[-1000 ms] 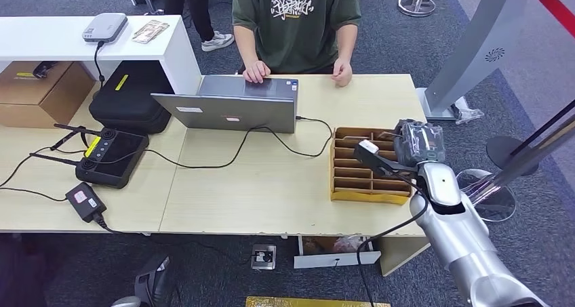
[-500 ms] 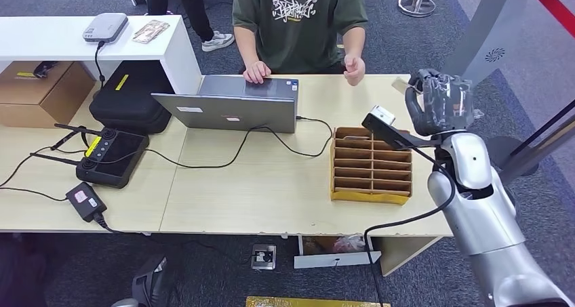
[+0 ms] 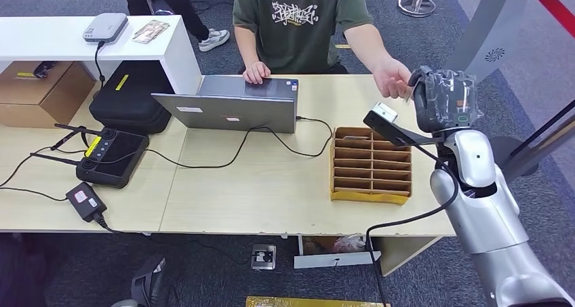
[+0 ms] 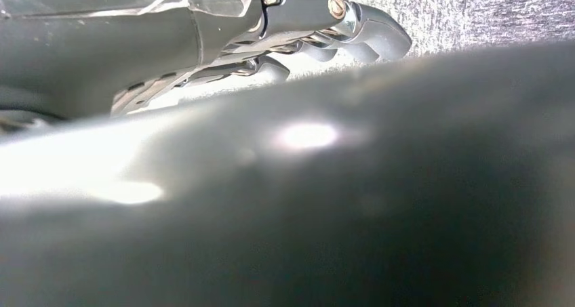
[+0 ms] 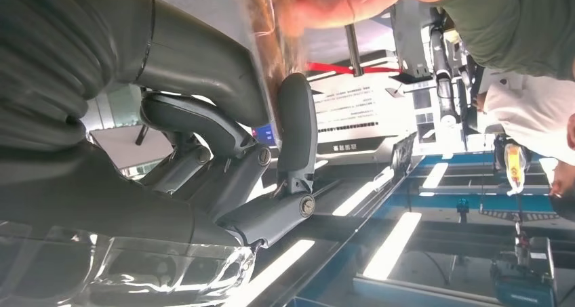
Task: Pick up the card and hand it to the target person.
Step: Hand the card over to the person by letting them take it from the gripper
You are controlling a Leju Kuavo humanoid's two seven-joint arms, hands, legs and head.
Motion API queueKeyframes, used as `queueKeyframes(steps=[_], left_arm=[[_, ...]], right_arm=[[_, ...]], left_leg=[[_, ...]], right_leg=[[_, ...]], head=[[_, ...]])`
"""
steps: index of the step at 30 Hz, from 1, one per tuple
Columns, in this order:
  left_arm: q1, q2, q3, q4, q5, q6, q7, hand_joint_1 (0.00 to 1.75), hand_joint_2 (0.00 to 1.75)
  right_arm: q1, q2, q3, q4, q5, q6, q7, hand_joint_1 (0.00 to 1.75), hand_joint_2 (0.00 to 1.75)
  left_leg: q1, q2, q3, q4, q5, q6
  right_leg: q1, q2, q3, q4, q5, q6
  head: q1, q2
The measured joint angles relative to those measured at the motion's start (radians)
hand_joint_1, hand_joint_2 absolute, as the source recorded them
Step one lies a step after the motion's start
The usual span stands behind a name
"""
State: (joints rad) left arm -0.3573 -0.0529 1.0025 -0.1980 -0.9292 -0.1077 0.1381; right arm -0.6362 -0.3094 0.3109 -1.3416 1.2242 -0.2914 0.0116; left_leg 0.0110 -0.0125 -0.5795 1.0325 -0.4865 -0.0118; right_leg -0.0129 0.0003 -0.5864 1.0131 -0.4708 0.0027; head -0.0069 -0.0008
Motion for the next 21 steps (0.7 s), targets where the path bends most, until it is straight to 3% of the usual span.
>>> queueKeyframes(steps=[6, 10, 21], left_arm=[[0.005, 0.001, 0.000, 0.000, 0.002, 0.000, 0.000, 0.00, 0.00], [0.007, 0.001, 0.000, 0.000, 0.002, 0.000, 0.000, 0.00, 0.00], [0.007, 0.001, 0.000, 0.000, 0.002, 0.000, 0.001, 0.00, 0.00]], right_arm=[[-0.001, 0.000, 0.000, 0.000, 0.000, 0.009, -0.003, 1.69, 1.75], [-0.001, 0.000, 0.000, 0.000, -0.004, 0.016, -0.004, 0.00, 1.75], [0.022, 0.000, 0.000, -0.001, -0.031, 0.021, 0.000, 0.00, 1.75]], left_leg=[[0.000, 0.000, 0.000, 0.000, 0.000, 0.000], [0.000, 0.000, 0.000, 0.000, 0.000, 0.000], [0.000, 0.000, 0.000, 0.000, 0.000, 0.000]], right_leg=[[0.000, 0.000, 0.000, 0.000, 0.000, 0.000], [0.000, 0.000, 0.000, 0.000, 0.000, 0.000], [0.000, 0.000, 0.000, 0.000, 0.000, 0.000]], head=[[0.000, 0.000], [0.000, 0.000], [0.000, 0.000]])
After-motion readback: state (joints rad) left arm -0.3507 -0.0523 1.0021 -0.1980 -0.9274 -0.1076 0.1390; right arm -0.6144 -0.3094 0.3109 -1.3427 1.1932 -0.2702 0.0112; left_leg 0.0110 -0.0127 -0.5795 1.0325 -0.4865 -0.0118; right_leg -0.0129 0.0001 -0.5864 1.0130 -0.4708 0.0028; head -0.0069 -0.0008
